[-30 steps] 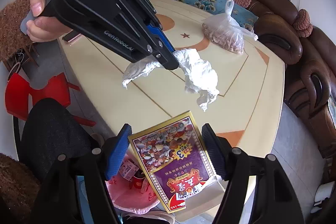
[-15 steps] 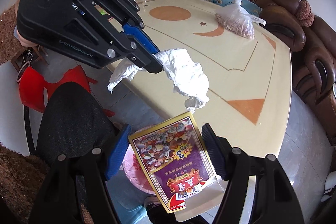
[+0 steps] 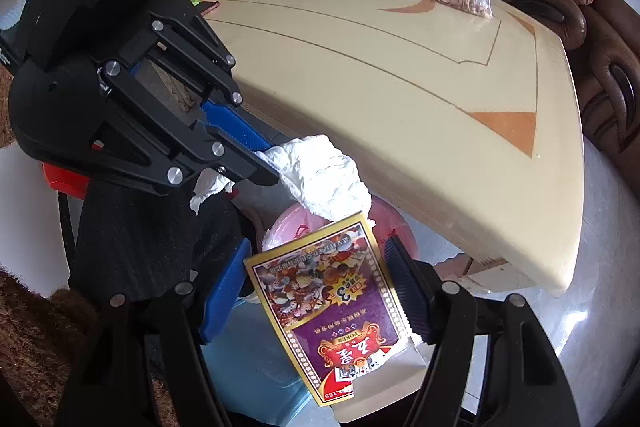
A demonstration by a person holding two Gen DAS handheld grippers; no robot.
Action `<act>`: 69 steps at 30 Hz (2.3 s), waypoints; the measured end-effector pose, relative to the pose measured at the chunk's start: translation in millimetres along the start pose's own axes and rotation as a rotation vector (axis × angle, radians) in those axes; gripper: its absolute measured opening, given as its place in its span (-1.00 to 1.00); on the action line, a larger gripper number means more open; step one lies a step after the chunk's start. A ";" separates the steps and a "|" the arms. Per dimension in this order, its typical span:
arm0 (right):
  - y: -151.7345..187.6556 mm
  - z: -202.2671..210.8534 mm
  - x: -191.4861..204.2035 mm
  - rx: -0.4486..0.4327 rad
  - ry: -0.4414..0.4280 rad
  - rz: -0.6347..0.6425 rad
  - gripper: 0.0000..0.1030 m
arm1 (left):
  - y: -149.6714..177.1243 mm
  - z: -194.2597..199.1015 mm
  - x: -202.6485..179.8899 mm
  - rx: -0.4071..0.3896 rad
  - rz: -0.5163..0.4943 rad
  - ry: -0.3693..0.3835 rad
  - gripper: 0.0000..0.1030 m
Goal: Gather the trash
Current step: 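Carry the tissue with the left tool while the right tool carries the card box over the bin, then open the left tool to drop the tissue while the right tool drops the card box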
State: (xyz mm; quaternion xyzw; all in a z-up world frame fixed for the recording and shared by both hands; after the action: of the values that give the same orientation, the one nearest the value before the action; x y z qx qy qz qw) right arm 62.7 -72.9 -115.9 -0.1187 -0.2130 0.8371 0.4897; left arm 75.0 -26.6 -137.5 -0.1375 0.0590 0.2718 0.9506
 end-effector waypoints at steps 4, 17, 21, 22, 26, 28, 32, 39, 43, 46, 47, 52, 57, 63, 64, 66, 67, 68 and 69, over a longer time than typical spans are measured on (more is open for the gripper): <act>12.7 -15.6 0.9 0.025 -0.010 -0.021 0.31 | 8.0 -23.2 -1.3 0.022 0.005 0.026 -0.76; 38.4 -72.4 -11.9 0.092 -0.041 -0.093 0.31 | 23.1 -101.7 25.7 0.120 0.073 0.126 -0.76; 46.6 -94.9 -15.8 0.121 -0.060 -0.126 0.31 | 21.6 -123.8 36.2 0.131 0.108 0.161 -0.76; 47.4 -99.8 -18.3 0.126 -0.061 -0.130 0.31 | 20.7 -129.2 38.6 0.133 0.119 0.173 -0.76; 55.3 -118.7 -21.6 0.143 -0.059 -0.132 0.31 | 19.5 -151.1 48.3 0.130 0.170 0.184 -0.76; 59.1 -127.4 -22.5 0.152 -0.068 -0.140 0.31 | 18.4 -161.7 50.4 0.125 0.191 0.182 -0.76; 65.5 -144.1 -28.2 0.169 -0.071 -0.144 0.31 | 18.3 -184.7 51.0 0.110 0.277 0.224 -0.76; 73.4 -168.3 -37.5 0.190 -0.066 -0.149 0.31 | 20.5 -202.4 56.2 0.060 0.393 0.137 -0.76; 75.1 -175.4 -40.9 0.195 -0.063 -0.158 0.31 | 24.5 -210.2 58.7 0.054 0.456 0.134 -0.76; 75.6 -181.4 -42.7 0.199 -0.056 -0.157 0.31 | 25.9 -215.8 64.4 0.063 0.453 0.087 -0.76; 75.6 -182.4 -42.5 0.202 -0.057 -0.158 0.31 | 25.8 -217.4 66.4 0.064 0.466 0.102 -0.76; 76.9 -188.0 -41.8 0.215 -0.064 -0.161 0.31 | 26.1 -225.8 73.0 0.096 0.468 0.084 -0.44; 77.8 -192.8 -42.4 0.219 -0.068 -0.161 0.31 | 26.9 -222.2 79.0 0.100 0.470 0.039 -0.11; 80.9 -205.0 -41.5 0.239 -0.085 -0.161 0.35 | 32.1 -212.3 87.8 0.090 0.531 0.024 0.23; 80.8 -206.6 -40.6 0.241 -0.077 -0.151 0.43 | 32.7 -211.9 87.5 0.086 0.532 0.016 0.24; 81.1 -209.4 -40.4 0.248 -0.059 -0.146 0.58 | 32.5 -213.5 85.9 0.098 0.512 -0.012 0.26; 81.2 -210.0 -40.1 0.248 -0.061 -0.148 0.59 | 32.6 -214.0 85.6 0.102 0.510 -0.014 0.26; 82.1 -210.2 -39.8 0.250 -0.062 -0.147 0.59 | 33.0 -214.5 85.9 0.103 0.512 -0.006 0.26; 83.3 -210.5 -39.9 0.254 -0.060 -0.148 0.59 | 33.7 -215.3 85.9 0.108 0.514 0.002 0.26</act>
State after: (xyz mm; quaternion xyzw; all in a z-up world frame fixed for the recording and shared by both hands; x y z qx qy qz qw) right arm 104.0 -92.8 -341.2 -0.0146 -0.1280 0.8220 0.5547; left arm 121.5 -19.3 -367.0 -0.0675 0.1073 0.5008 0.8562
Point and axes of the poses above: each gripper's, at about its wrist camera, not at the fingertips, and z roughly against the way its jaws point, x to its left, y to its underside, the point moved 7 cm from there along -z, roughly the way its jaws point, and after that the axes turned 5 degrees about y, right-handed, at the moved point
